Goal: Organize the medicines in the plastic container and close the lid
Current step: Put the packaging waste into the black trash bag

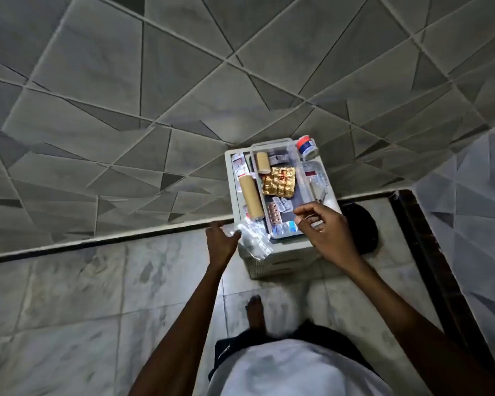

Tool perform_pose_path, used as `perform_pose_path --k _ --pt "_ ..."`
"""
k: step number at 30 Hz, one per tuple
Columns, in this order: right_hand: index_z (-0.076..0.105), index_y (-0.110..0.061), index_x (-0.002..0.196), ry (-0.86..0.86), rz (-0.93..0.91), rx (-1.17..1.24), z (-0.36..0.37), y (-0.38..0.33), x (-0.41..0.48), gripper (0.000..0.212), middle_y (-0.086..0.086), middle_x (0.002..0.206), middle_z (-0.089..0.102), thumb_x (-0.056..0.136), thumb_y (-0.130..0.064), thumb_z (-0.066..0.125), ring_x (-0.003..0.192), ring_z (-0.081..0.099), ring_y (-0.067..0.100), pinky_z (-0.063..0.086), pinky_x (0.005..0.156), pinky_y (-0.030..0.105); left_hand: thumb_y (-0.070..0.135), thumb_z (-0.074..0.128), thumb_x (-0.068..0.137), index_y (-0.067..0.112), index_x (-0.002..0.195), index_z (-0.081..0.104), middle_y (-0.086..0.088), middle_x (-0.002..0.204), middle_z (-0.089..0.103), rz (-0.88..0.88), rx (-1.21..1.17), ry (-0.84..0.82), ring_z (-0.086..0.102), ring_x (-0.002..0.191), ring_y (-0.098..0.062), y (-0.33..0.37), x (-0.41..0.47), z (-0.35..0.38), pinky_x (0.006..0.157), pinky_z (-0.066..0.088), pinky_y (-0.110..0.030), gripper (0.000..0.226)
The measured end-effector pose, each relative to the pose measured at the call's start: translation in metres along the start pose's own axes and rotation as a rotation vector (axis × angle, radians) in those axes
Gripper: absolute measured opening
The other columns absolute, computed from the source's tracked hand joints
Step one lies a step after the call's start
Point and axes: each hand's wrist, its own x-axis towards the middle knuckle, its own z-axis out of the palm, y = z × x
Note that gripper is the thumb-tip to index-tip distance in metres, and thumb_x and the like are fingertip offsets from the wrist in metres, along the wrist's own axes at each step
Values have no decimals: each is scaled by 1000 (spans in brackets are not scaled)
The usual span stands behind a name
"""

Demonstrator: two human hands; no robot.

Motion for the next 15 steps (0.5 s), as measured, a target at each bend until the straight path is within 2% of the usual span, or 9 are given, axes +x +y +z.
perform_pose_path --k 2,6,9,12,15 --pt "67 -25 94 0 33 -42 1 1 7 10 -16 83 67 86 -19 66 73 62 4 45 62 10 28 79 73 4 118 51 -19 112 61 -85 9 -14 59 104 -32 3 2 3 86 46 -36 58" --pt "68 -24 95 -17 106 -69 5 13 22 11 -19 84 67 86 -18 65 75 63 3 43 61 7 22 68 76 6 91 66 -13 93 72 -170 10 -55 66 96 -30 4 8 2 77 46 -28 21" --pt "68 -24 95 -29 139 -80 3 22 36 11 -18 85 68 87 -18 65 78 63 2 44 62 5 24 61 79 12 79 65 -9 84 72 -180 -105 -148 69 85 -28 21 9 -12 78 56 -39 13" --pt "68 -22 95 -30 172 -109 -2 33 47 10 -12 87 69 86 -18 65 80 63 1 46 64 6 17 54 88 11 84 56 -10 88 73 -122 -215 -163 69 76 -21 45 0 -34 70 53 -35 7" --pt "69 -16 93 40 237 -140 -15 50 59 11 -7 86 69 85 -11 64 76 63 -4 45 66 4 16 55 92 11 88 53 -4 79 71 51 -245 -126 70 70 -20 70 -1 -52 68 53 -32 7"
